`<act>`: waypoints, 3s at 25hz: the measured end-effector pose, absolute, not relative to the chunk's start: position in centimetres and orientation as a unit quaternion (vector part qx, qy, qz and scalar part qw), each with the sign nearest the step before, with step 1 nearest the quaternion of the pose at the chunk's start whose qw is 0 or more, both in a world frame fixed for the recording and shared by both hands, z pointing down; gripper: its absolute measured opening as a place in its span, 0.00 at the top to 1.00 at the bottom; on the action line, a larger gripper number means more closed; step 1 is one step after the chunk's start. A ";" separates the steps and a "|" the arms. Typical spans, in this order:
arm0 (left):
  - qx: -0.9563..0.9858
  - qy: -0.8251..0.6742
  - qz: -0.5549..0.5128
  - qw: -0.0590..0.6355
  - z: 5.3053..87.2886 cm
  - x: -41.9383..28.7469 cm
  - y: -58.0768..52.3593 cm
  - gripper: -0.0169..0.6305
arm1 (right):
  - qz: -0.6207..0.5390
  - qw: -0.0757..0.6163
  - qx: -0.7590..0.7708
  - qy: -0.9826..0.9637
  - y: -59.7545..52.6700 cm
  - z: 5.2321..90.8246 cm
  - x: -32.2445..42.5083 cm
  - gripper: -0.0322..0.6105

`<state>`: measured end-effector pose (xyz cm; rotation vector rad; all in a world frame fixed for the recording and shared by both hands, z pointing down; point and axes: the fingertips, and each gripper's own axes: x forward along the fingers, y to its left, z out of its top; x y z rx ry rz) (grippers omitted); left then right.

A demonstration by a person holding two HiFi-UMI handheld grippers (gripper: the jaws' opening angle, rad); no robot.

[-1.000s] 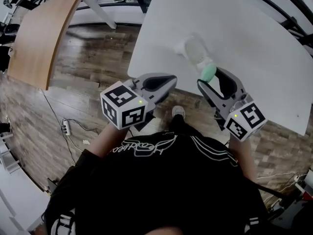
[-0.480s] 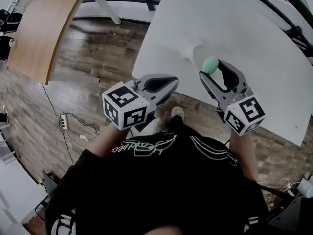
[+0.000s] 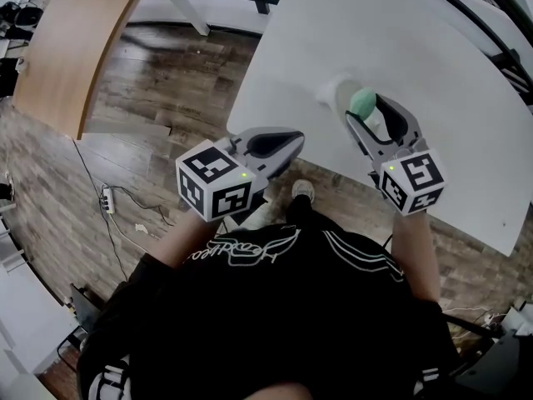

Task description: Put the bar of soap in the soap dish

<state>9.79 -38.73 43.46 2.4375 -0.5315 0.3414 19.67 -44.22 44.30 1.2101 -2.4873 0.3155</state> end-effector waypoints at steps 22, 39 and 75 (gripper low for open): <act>0.912 -0.222 0.124 0.322 44.7 9.0 -39.6 0.96 | 0.134 0.262 0.424 -0.857 -45.4 50.0 20.2 0.63; 0.909 -0.225 0.125 0.328 45.1 8.9 -39.5 0.96 | 0.120 0.307 0.408 -0.851 -45.5 51.2 20.1 0.63; 0.902 -0.236 0.118 0.341 45.2 6.9 -38.2 0.96 | 0.152 0.343 0.398 -0.837 -45.7 51.9 19.7 0.63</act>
